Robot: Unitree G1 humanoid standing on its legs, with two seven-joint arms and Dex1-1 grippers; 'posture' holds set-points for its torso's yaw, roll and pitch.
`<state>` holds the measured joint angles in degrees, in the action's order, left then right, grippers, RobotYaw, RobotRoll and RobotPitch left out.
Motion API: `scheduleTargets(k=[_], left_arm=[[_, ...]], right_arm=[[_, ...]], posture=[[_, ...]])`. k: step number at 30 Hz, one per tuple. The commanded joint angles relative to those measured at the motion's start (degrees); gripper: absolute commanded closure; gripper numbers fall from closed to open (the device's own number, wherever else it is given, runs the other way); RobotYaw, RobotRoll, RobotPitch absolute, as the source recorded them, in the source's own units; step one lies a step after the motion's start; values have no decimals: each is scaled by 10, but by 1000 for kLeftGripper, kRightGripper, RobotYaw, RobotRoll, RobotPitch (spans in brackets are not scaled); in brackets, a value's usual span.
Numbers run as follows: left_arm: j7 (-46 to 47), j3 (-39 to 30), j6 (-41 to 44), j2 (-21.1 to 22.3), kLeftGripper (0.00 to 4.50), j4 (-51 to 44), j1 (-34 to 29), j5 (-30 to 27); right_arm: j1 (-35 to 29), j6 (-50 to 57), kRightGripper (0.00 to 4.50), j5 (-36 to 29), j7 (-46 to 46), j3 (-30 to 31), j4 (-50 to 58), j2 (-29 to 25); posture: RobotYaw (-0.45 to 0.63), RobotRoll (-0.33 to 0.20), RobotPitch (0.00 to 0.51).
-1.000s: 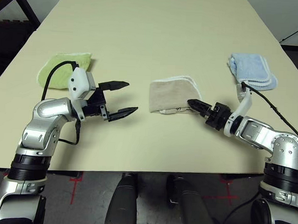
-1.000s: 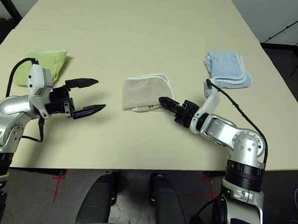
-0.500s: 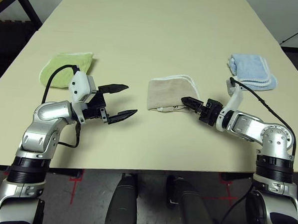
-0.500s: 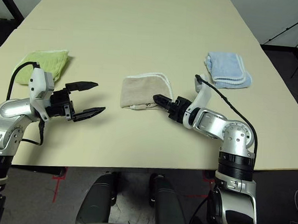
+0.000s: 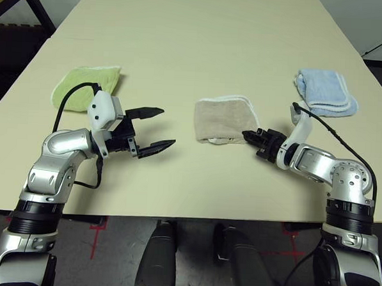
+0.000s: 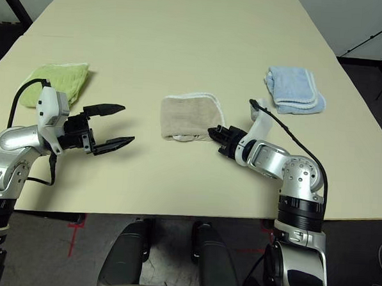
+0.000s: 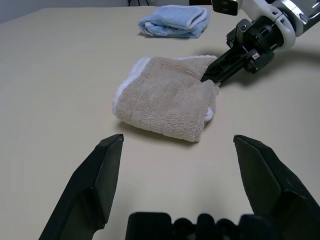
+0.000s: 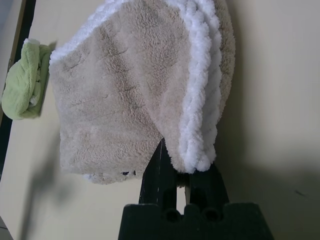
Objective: Fold the towel and set it aside.
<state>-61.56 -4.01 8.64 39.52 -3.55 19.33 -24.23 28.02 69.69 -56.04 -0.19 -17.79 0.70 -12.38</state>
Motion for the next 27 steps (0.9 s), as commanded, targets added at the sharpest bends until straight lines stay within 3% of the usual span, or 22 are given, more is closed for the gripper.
scheduleTargets(k=[1,12,27], left_arm=[[-1,3,-3,7,0,-5,-7,10],[-2,13,-6,-1,0,3,5,17],[-6,19,-7,-3,0,8,11,22]], right_arm=[[-8,3,4498,16,17,14,5,-4],[29,-78,4498,68,114,35,11,-47],[99,-239,4498,163,188,30,-95,-62]], posture=[[250,0,169],[229,0,158],[221,0,153]])
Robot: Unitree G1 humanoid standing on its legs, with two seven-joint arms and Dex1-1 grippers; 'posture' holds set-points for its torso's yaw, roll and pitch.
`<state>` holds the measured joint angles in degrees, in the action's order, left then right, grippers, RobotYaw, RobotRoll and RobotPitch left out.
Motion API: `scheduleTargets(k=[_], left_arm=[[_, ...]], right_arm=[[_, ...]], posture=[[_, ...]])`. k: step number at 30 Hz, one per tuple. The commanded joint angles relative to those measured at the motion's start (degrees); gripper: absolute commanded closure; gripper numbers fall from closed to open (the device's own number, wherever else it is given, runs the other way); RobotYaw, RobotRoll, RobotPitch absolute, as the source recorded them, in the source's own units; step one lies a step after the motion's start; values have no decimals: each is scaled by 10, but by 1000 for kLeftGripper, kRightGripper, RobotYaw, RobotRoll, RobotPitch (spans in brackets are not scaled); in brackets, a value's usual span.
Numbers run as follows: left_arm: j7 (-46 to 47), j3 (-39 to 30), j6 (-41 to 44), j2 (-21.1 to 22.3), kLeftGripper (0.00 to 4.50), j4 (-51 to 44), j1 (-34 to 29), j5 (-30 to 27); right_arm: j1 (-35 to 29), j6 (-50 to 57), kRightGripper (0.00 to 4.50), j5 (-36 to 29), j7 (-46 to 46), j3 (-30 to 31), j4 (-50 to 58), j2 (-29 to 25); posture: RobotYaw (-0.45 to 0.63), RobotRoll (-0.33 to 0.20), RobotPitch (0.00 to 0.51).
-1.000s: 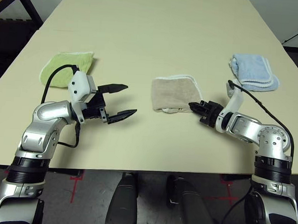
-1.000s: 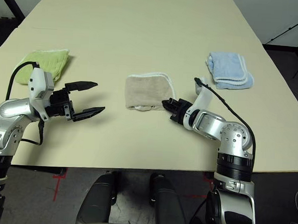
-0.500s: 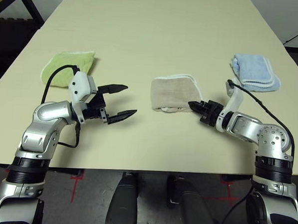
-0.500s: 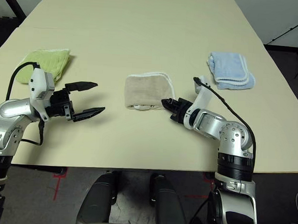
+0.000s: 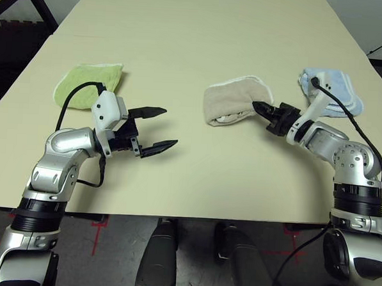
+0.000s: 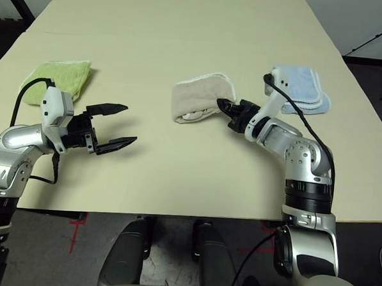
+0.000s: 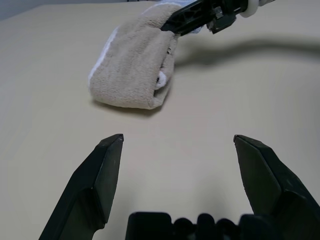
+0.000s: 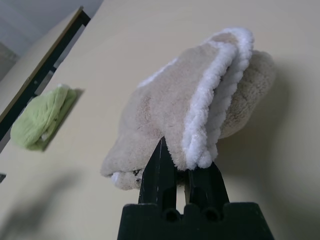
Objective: Fold the towel and set it aside.
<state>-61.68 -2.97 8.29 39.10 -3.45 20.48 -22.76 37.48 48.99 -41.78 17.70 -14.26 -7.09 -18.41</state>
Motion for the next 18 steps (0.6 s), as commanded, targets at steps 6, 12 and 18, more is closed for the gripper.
scheduleTargets(k=[6,12,18], left_arm=[[-6,11,-5,-1,0,9,2,9],[-9,13,-9,-1,0,15,4,11],[-11,17,-11,-1,0,19,9,11]], right_arm=[[28,-111,4498,60,13,-12,-73,-1],[67,-189,4498,101,10,-20,-154,-7],[118,-288,4498,145,7,-29,-263,-13]], posture=[[221,0,153],[221,0,153],[202,0,153]])
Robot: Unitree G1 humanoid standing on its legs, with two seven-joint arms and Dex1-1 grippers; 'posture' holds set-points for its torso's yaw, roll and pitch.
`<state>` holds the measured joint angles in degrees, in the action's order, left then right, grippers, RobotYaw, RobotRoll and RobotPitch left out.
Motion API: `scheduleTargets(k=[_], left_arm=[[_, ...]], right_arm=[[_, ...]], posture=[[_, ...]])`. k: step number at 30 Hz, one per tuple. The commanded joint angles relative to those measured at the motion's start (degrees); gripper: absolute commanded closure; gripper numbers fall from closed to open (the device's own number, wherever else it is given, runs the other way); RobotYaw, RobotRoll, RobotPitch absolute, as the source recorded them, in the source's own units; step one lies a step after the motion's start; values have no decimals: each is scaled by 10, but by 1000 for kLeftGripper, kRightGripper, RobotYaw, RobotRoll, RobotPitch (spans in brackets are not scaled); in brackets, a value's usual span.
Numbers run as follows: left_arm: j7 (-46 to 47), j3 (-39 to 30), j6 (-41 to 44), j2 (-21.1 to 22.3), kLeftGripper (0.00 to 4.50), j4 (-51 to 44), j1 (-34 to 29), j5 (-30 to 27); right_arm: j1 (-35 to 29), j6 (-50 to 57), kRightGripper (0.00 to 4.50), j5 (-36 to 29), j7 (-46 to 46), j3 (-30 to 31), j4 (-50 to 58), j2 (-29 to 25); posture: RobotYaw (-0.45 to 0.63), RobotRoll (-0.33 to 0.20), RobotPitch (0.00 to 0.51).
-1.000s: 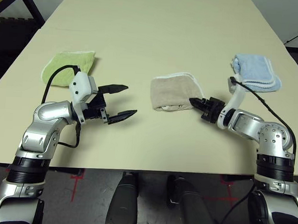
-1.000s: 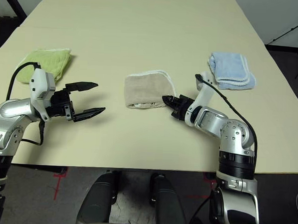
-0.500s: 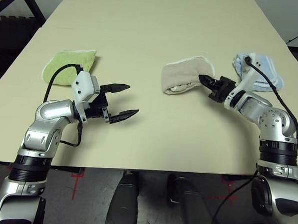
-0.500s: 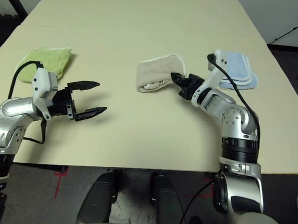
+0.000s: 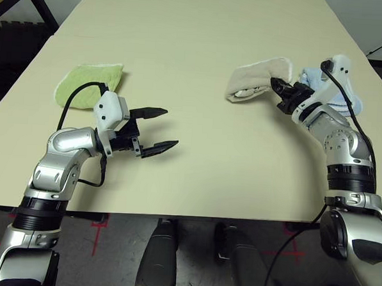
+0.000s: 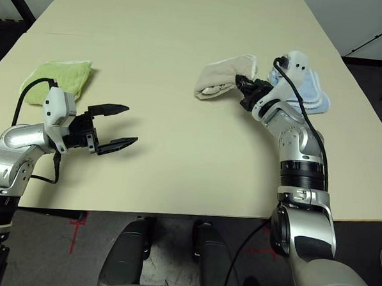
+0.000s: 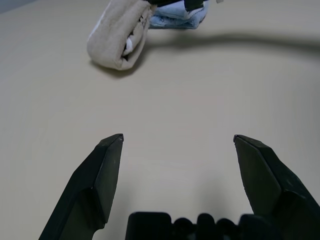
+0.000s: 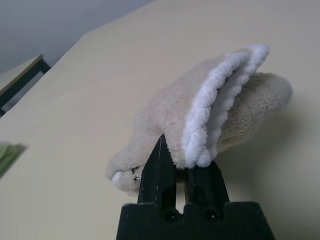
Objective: Fold the towel and set it aside.
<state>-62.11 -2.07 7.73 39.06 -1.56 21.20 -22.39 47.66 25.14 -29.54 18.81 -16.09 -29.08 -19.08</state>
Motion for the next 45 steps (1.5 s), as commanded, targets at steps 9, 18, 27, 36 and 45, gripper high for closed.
scheduleTargets(k=[9,18,27,36,45], left_arm=[[-6,12,-4,0,0,1,3,8],[-7,16,-5,-1,0,1,5,8],[-9,18,-5,0,0,3,6,9],[-8,20,-5,-2,0,2,8,11],[-6,19,-4,-2,0,-4,1,10]], right_arm=[[69,-190,4498,77,-9,-19,-175,-21],[125,-295,4498,121,-39,-27,-316,-58],[149,-358,4498,152,-75,-29,-383,-72],[181,-380,4498,173,-87,-26,-414,-75],[204,-395,4498,197,-99,-25,-431,-94]], posture=[[196,0,158],[190,0,159],[190,0,159],[193,0,160],[197,0,155]])
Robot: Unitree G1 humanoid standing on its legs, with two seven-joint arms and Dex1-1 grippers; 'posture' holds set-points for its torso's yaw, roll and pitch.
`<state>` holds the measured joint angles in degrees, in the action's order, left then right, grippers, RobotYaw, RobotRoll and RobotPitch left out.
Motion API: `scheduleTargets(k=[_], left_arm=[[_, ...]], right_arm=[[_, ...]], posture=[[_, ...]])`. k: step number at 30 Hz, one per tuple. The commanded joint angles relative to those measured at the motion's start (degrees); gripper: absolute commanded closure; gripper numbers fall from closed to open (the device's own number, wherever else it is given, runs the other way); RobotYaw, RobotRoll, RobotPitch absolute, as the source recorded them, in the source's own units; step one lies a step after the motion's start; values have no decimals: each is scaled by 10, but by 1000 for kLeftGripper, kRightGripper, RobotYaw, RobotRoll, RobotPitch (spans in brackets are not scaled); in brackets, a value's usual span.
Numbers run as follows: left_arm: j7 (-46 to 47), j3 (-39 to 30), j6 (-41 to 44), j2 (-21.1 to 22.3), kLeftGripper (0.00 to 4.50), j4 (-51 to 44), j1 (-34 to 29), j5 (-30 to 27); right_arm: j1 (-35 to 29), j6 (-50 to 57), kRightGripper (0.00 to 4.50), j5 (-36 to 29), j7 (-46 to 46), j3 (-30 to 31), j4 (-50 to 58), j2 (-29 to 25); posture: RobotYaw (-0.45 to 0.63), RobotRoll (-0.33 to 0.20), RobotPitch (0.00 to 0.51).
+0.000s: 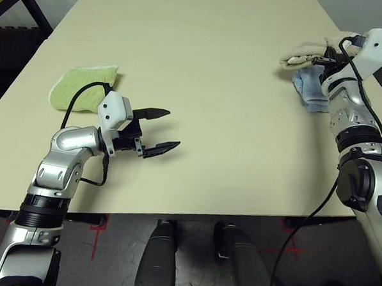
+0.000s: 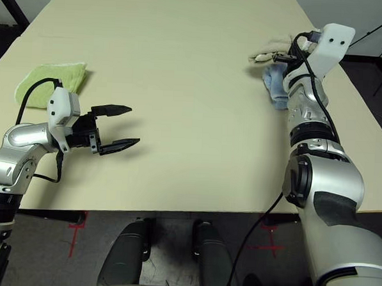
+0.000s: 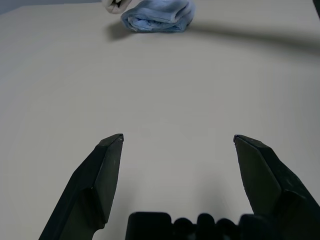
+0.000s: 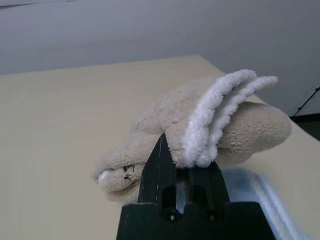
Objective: Fold the towel and set it aside.
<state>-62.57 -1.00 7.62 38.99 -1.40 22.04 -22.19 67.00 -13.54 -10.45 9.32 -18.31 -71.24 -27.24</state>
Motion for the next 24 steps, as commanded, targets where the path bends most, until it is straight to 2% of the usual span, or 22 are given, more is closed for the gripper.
scheduleTargets(k=[1,8,20,24], left_arm=[[-2,9,-3,-2,0,-6,-8,8],[-2,7,4,2,0,-15,-15,5],[-4,-11,49,32,0,-79,-68,-15],[-4,-17,60,40,0,-90,-76,-20]], right_arm=[[11,-9,4498,7,-6,-3,-10,-13],[-14,-4,4498,7,-18,-9,-15,-17],[-65,-16,4498,1,-34,-17,-4,-15],[-115,-24,4498,-17,-31,-26,33,16]], posture=[[197,0,158],[199,0,173],[224,0,254],[223,0,258]])
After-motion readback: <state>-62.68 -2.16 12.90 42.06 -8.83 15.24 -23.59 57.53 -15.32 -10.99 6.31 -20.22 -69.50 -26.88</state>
